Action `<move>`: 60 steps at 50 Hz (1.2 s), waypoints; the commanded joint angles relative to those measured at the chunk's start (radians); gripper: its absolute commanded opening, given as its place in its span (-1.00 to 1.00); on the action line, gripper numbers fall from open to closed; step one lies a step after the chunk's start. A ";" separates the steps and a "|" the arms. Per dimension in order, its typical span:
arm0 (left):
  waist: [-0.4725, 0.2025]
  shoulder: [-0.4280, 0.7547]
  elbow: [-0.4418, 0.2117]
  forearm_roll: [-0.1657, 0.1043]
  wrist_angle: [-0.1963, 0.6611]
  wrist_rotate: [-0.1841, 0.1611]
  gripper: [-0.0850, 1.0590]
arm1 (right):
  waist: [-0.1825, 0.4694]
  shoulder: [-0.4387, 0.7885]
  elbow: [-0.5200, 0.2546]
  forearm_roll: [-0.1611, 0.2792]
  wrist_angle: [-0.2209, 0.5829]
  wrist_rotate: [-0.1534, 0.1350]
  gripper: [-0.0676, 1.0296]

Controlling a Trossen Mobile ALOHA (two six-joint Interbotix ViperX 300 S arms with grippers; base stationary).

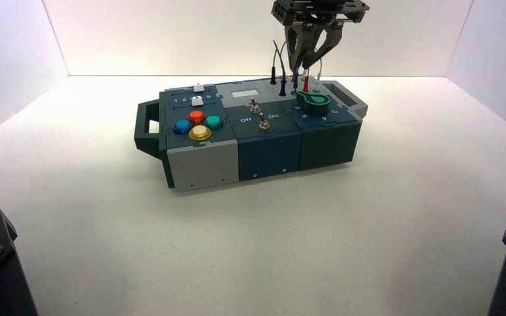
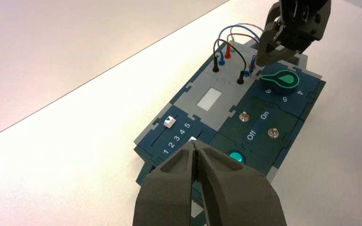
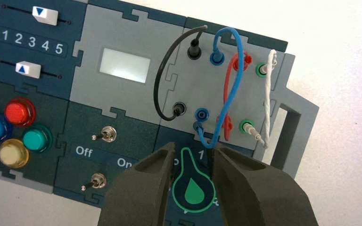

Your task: Insert the blue wire.

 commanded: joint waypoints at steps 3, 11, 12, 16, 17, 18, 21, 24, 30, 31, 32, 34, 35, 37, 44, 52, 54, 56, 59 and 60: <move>-0.003 -0.003 -0.017 0.000 -0.009 0.005 -0.91 | -0.002 -0.005 -0.012 0.003 -0.021 0.003 -0.18; -0.002 -0.003 -0.015 0.000 -0.009 0.005 -0.91 | 0.000 0.009 -0.017 0.002 -0.023 0.003 -0.18; -0.002 -0.003 -0.015 0.000 -0.009 0.005 -0.91 | 0.000 0.009 -0.017 0.002 -0.023 0.003 -0.18; -0.003 -0.003 -0.015 0.002 -0.009 0.005 -0.91 | -0.002 0.021 -0.018 -0.002 -0.023 0.002 -0.18; -0.003 -0.003 -0.015 0.002 -0.009 0.005 -0.91 | -0.002 0.023 -0.020 -0.003 -0.025 0.003 -0.18; -0.002 -0.003 -0.015 0.000 -0.009 0.006 -0.91 | -0.002 0.026 -0.020 -0.003 -0.025 0.003 -0.18; -0.002 -0.003 -0.015 0.002 -0.009 0.006 -0.91 | -0.002 0.031 -0.023 -0.005 -0.028 0.003 -0.18; -0.002 -0.003 -0.017 0.002 -0.009 0.006 -0.91 | -0.002 0.037 -0.028 -0.008 -0.031 0.003 -0.18; -0.003 -0.003 -0.015 0.000 -0.009 0.005 -0.91 | -0.002 0.049 -0.035 -0.011 -0.040 0.003 -0.18; -0.003 -0.003 -0.015 0.002 -0.009 0.006 -0.91 | -0.002 0.049 -0.037 -0.009 -0.040 0.003 -0.18; -0.002 -0.003 -0.017 0.002 -0.009 0.006 -0.91 | -0.002 0.051 -0.038 -0.011 -0.040 0.003 -0.18; -0.003 -0.003 -0.015 0.000 -0.009 0.006 -0.91 | -0.002 0.054 -0.041 -0.011 -0.040 0.003 -0.18; -0.002 -0.003 -0.015 0.002 -0.009 0.005 -0.91 | 0.000 0.055 -0.041 -0.009 -0.040 0.003 -0.18; -0.003 -0.003 -0.015 0.002 -0.009 0.005 -0.91 | -0.002 0.058 -0.044 -0.011 -0.040 0.003 -0.18; -0.003 -0.003 -0.017 0.000 -0.009 0.005 -0.91 | -0.002 0.071 -0.051 -0.015 -0.043 0.003 -0.18; -0.003 -0.003 -0.017 0.000 -0.009 0.006 -0.91 | -0.002 0.077 -0.054 -0.015 -0.054 0.003 -0.18; -0.003 -0.003 -0.017 0.000 -0.009 0.006 -0.91 | -0.002 0.077 -0.054 -0.015 -0.055 0.003 -0.18; -0.002 -0.003 -0.017 0.000 -0.009 0.008 -0.91 | -0.002 0.080 -0.057 -0.018 -0.057 0.003 -0.18; -0.002 -0.002 -0.017 0.000 -0.009 0.009 -0.91 | -0.003 0.080 -0.060 -0.025 -0.057 0.003 -0.20; -0.002 -0.002 -0.017 0.002 -0.009 0.009 -0.91 | -0.003 0.080 -0.060 -0.028 -0.057 0.003 -0.20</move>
